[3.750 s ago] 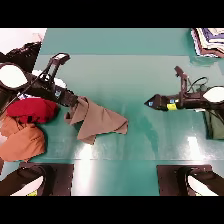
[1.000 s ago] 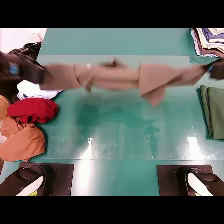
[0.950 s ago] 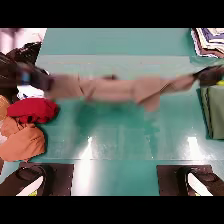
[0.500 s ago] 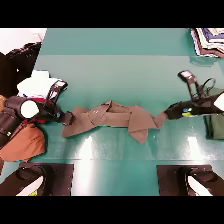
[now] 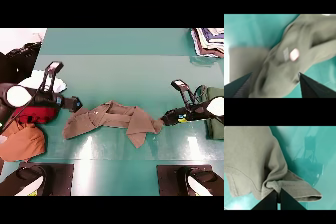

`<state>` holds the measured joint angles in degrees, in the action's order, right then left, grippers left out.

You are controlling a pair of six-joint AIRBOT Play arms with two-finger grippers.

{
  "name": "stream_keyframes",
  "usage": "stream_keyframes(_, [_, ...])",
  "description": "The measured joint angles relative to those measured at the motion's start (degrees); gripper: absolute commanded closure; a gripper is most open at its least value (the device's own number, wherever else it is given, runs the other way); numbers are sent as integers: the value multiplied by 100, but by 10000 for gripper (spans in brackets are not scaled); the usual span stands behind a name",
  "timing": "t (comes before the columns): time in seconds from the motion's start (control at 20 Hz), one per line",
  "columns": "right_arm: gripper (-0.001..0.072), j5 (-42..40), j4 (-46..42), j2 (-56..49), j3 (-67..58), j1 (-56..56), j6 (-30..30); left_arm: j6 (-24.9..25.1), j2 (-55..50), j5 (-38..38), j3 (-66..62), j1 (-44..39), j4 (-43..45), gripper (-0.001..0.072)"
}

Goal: Fold the shirts.

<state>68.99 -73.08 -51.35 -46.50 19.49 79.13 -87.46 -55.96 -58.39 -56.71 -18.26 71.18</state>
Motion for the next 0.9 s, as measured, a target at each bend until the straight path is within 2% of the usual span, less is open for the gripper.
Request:
stream_keyframes(0.45, [695, -4, 0, 0, -46, 0, 149, 330, -2968, 372, -1414, -935, -721, 47])
stream_keyframes(0.6, [695, -4, 0, 0, -46, 0, 179, 330, -3569, 457, -1751, -1025, -857, 49])
stream_keyframes(0.65, [695, -4, 0, 0, -46, 0, 192, 332, -3687, 503, -1816, -1043, -879, 106])
stream_keyframes(0.75, [695, -9, 0, 0, -50, 0, 232, 330, -3825, 669, -1897, -1071, -949, 681])
stream_keyframes(0.9, [695, -22, -15, 0, -70, 0, 269, 339, -3912, 765, -2037, -1056, -964, 682])
